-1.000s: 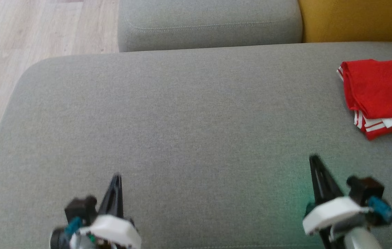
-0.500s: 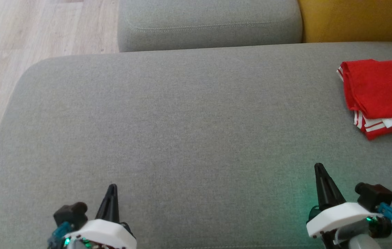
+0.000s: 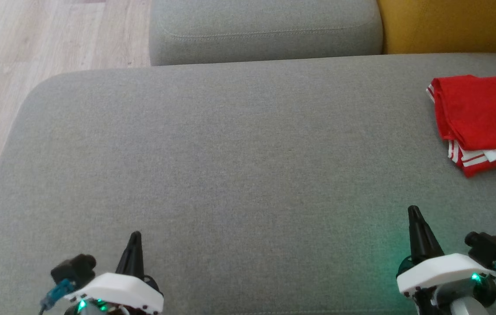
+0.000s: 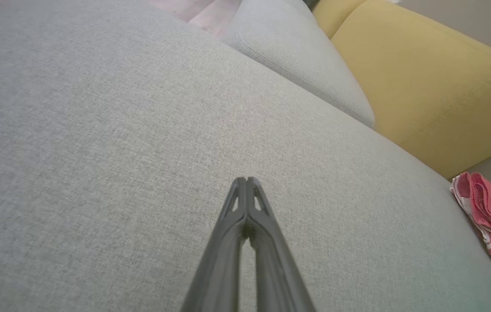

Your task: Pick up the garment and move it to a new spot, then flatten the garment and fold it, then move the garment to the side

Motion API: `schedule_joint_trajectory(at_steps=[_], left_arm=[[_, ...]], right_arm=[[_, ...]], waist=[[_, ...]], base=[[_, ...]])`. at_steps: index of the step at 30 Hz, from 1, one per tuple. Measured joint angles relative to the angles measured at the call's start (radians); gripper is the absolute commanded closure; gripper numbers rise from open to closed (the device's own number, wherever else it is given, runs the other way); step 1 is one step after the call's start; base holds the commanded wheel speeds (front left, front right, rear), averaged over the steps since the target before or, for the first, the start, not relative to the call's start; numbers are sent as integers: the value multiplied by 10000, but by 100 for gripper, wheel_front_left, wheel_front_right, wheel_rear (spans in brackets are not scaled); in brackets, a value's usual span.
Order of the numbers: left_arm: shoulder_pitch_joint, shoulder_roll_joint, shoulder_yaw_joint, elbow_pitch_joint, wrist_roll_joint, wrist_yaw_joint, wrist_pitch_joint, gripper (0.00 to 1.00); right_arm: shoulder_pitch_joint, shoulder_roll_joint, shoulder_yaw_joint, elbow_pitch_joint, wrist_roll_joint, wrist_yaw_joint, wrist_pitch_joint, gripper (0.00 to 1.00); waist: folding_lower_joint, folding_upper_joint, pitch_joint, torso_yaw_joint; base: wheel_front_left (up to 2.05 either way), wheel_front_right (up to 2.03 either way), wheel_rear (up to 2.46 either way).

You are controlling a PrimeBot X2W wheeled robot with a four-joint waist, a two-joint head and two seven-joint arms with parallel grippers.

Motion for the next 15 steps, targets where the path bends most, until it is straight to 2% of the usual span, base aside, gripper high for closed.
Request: schedule_joint_trajectory(at_steps=[15], left_arm=[[-163,8,336,-59,-1505,-201,343,100]], right_arm=[[-24,-2,-165,-75,1626,0,234,100]], waist=[[1,0,1,6]], base=[[0,0,0]])
